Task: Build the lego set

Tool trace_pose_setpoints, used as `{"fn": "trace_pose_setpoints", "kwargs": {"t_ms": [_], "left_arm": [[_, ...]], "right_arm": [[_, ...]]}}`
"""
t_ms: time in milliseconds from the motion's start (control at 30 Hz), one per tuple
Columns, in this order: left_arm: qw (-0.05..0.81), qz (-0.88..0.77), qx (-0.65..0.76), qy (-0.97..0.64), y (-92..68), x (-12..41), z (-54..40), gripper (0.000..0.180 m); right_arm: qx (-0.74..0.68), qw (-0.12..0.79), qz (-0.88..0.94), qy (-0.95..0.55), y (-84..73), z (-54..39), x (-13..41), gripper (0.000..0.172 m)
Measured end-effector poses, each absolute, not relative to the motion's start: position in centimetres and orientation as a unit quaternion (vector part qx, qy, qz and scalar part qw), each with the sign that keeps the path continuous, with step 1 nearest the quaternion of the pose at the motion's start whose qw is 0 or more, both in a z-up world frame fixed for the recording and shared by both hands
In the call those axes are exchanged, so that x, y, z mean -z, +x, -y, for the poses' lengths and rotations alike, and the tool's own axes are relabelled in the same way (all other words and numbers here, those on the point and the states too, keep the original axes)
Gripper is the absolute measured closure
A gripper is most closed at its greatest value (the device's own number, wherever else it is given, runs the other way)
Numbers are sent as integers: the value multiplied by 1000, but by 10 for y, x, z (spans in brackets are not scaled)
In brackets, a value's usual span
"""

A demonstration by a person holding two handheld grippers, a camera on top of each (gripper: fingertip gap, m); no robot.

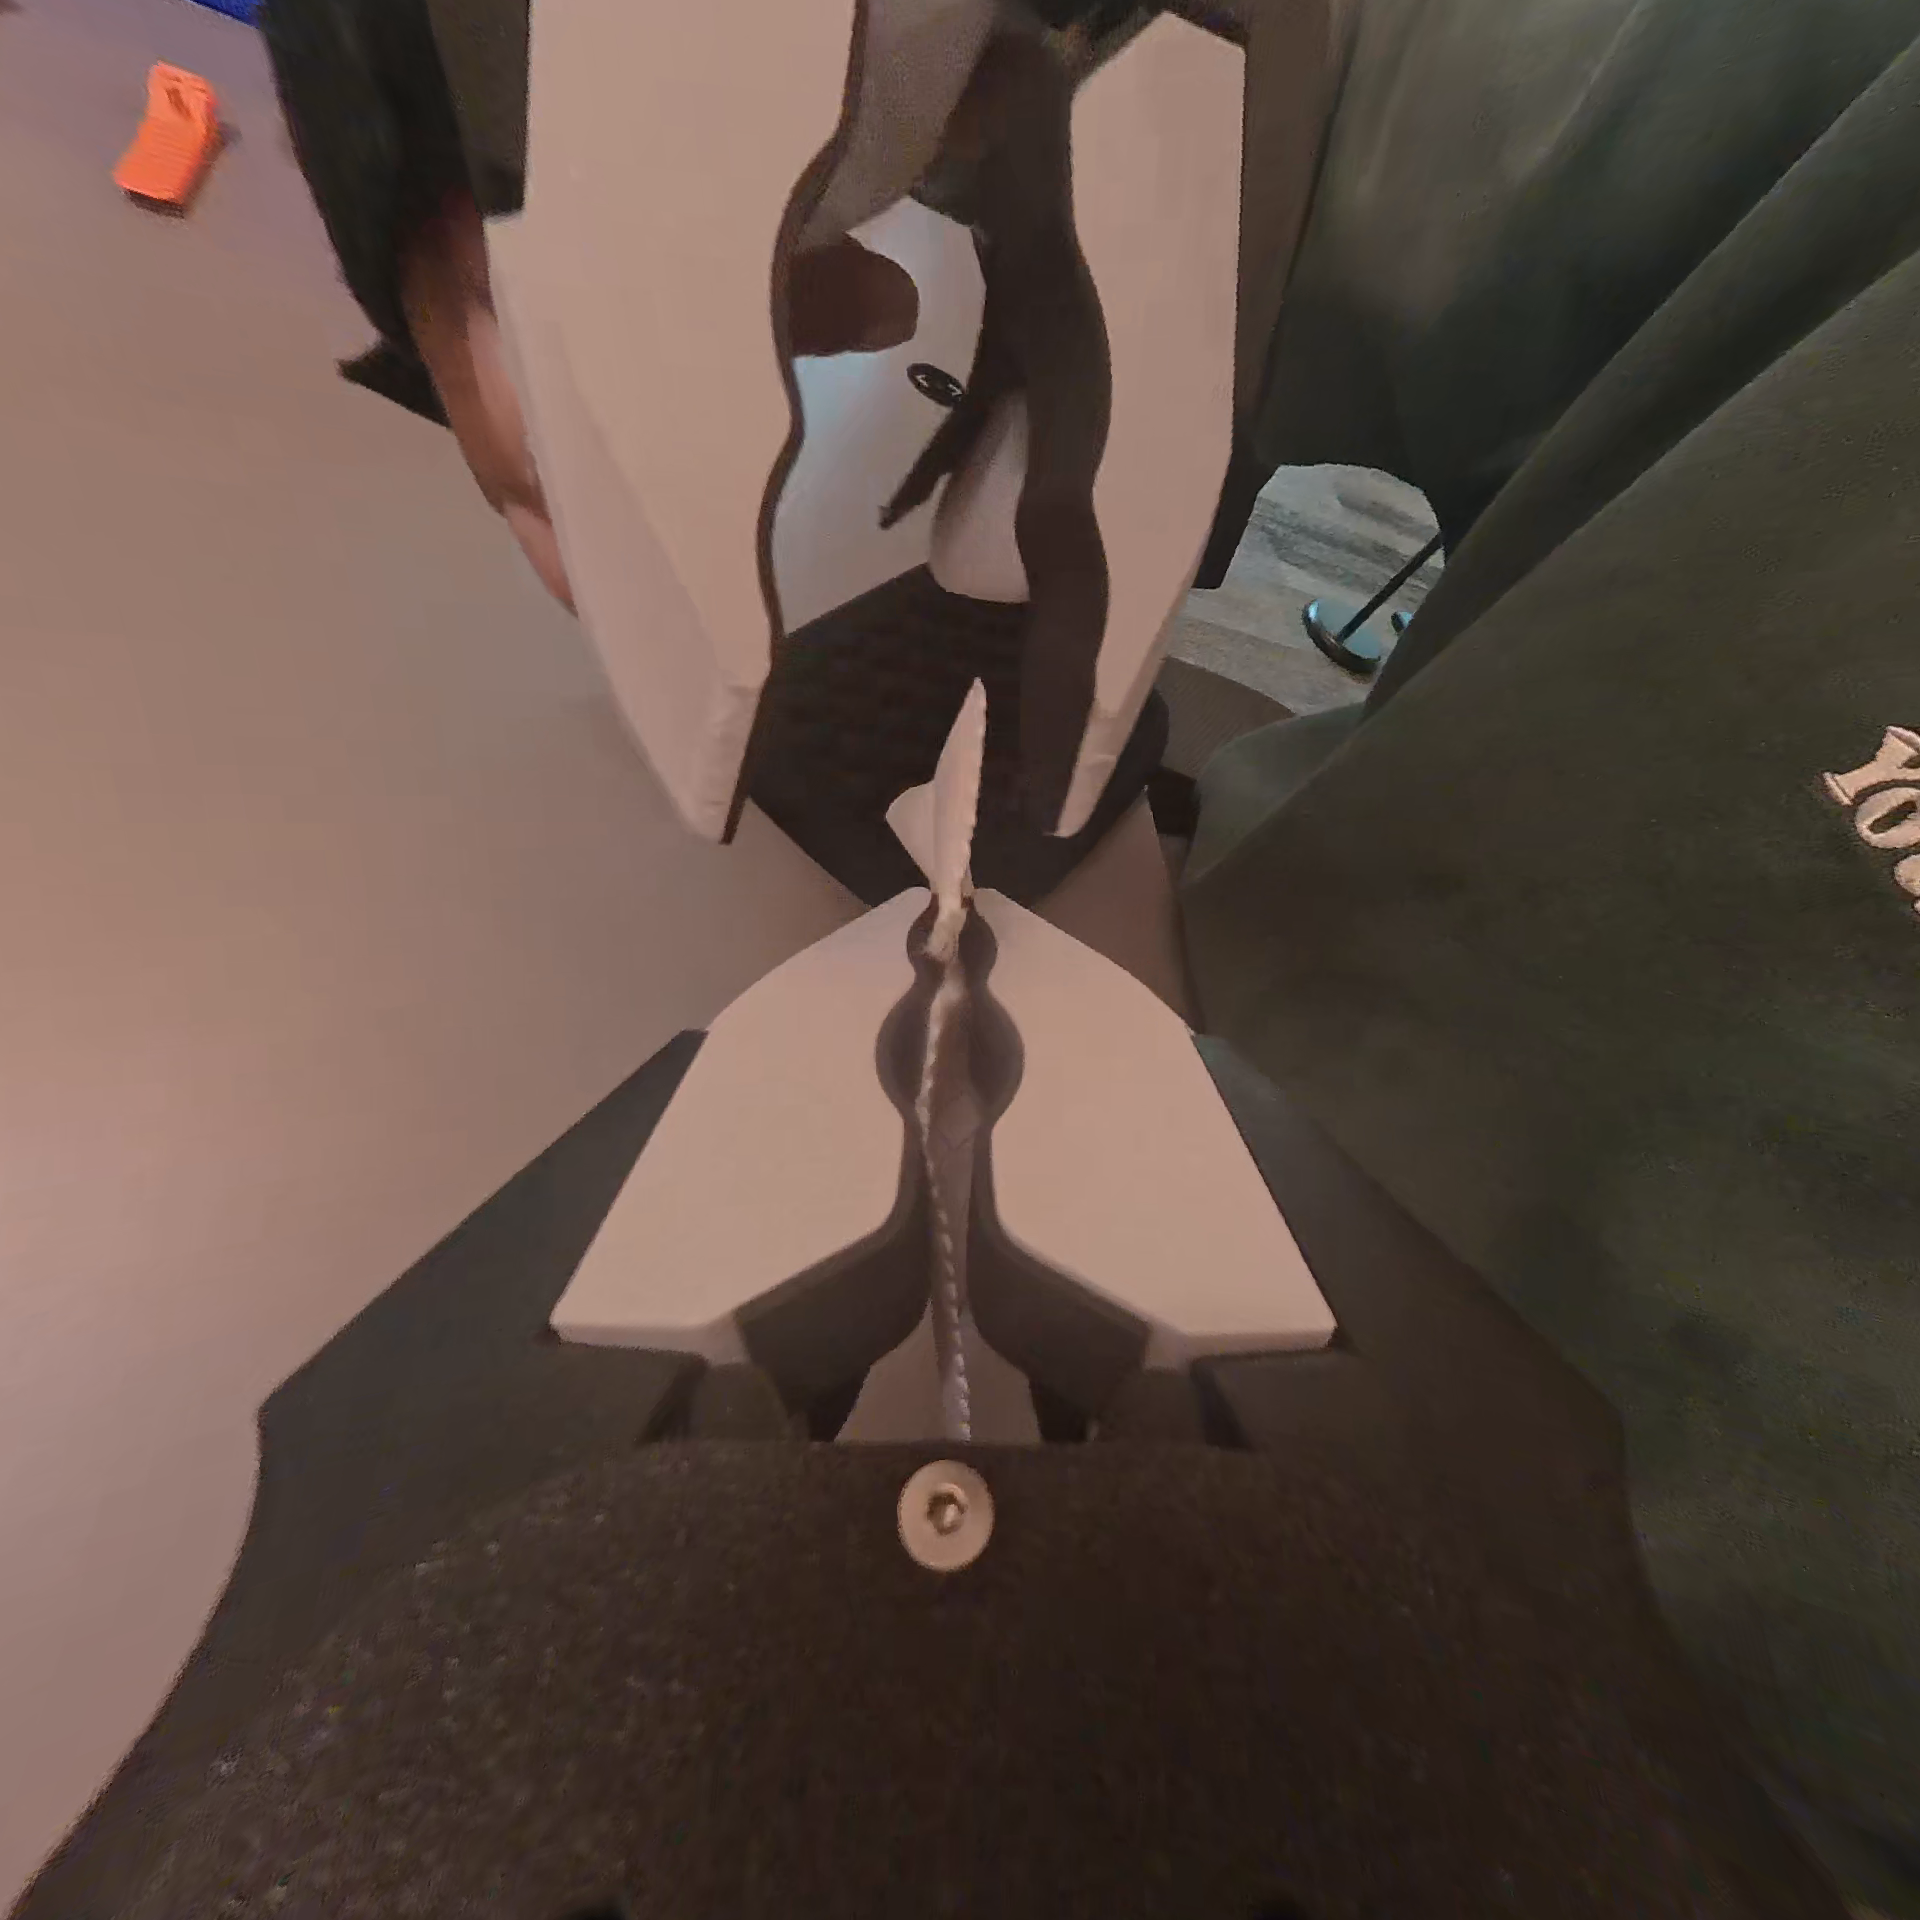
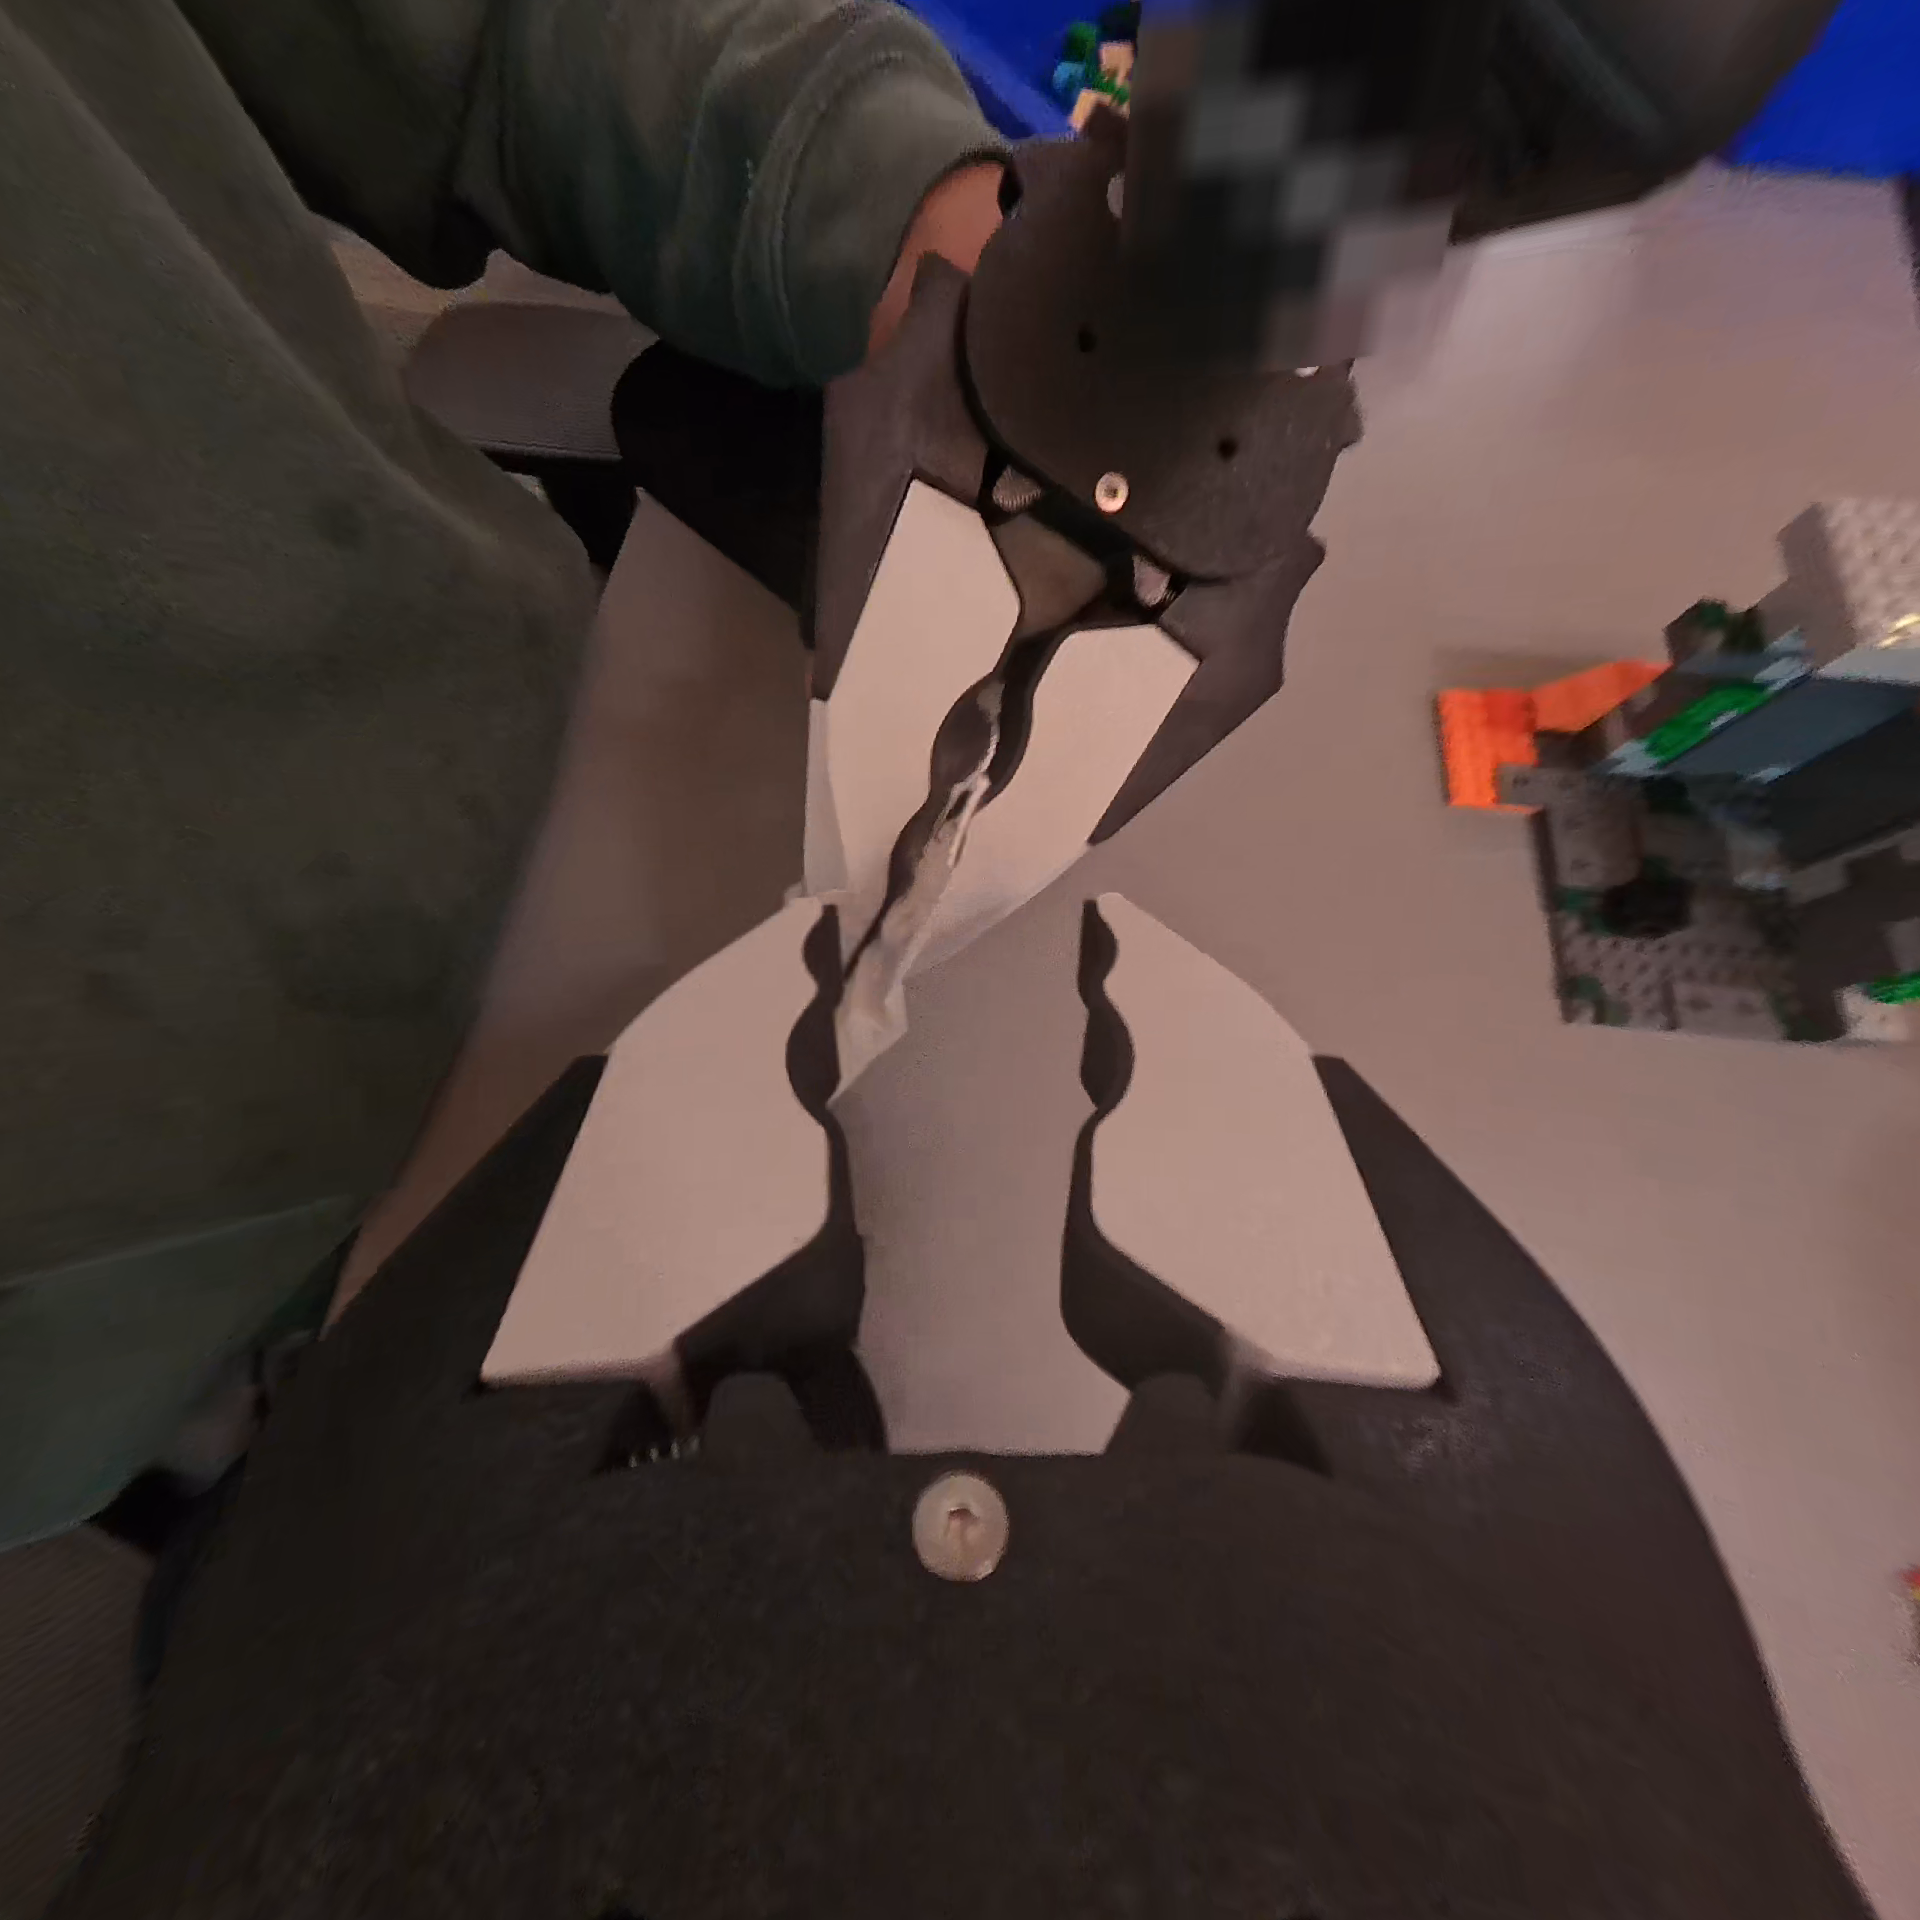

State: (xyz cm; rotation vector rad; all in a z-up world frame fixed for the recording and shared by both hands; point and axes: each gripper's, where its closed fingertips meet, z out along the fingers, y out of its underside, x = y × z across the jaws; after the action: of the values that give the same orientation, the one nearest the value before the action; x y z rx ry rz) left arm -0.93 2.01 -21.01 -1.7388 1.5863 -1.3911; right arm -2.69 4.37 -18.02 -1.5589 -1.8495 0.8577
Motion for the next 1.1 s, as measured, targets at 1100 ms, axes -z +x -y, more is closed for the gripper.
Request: {"fn": "trace_pose_setpoints", "kwargs": {"t_ms": [1100], "left_arm": [[275, -531, 557, -576, -10, 168, -11, 178]], "right_arm": [[-497, 310, 548, -597, -17, -19, 150, 172]]}}
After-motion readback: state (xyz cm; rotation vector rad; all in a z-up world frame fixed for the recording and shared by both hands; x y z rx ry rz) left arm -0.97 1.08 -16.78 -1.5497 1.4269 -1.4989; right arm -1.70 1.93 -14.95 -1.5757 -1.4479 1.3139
